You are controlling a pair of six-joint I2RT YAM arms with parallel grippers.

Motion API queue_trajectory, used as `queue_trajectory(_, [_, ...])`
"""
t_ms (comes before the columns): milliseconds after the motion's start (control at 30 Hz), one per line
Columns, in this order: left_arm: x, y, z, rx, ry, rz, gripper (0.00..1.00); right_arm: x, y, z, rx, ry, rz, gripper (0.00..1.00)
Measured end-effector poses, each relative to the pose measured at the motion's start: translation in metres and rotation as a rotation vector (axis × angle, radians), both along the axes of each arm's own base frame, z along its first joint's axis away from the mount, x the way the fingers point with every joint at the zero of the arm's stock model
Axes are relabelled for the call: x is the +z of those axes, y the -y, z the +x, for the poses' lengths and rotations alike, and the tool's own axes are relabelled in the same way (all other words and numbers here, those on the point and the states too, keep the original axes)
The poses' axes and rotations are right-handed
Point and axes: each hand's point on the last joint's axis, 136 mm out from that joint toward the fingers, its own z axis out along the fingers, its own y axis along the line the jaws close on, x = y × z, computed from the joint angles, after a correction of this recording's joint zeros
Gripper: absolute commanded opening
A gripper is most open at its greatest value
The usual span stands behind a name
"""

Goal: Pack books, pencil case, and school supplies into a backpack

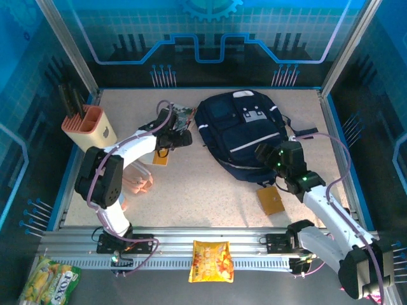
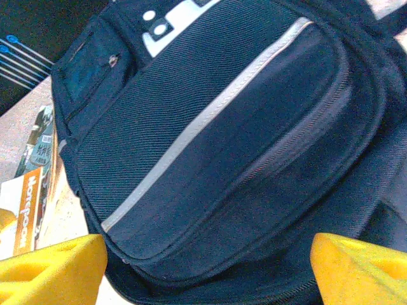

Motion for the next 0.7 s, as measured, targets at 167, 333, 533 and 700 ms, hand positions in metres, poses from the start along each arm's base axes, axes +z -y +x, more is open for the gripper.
queue_trajectory(167, [-0.011, -0.024, -0.006, 0.070, -0.050, -0.005, 0.99, 0.000, -0.014, 0.007, 0.035, 0.003, 0.002, 0.84])
queue_trajectory(333, [-0.016, -0.020, -0.007, 0.062, -0.071, -0.030, 0.99, 0.000, -0.020, 0.011, 0.050, 0.006, 0.005, 0.84])
queue_trajectory(533, [-0.033, -0.013, -0.019, 0.055, -0.150, -0.065, 0.99, 0.001, -0.021, 0.011, 0.052, 0.009, 0.007, 0.85])
queue_trajectory(700, [-0.045, -0.009, -0.031, 0.044, -0.200, -0.088, 0.99, 0.001, -0.021, 0.011, 0.053, 0.010, 0.007, 0.85])
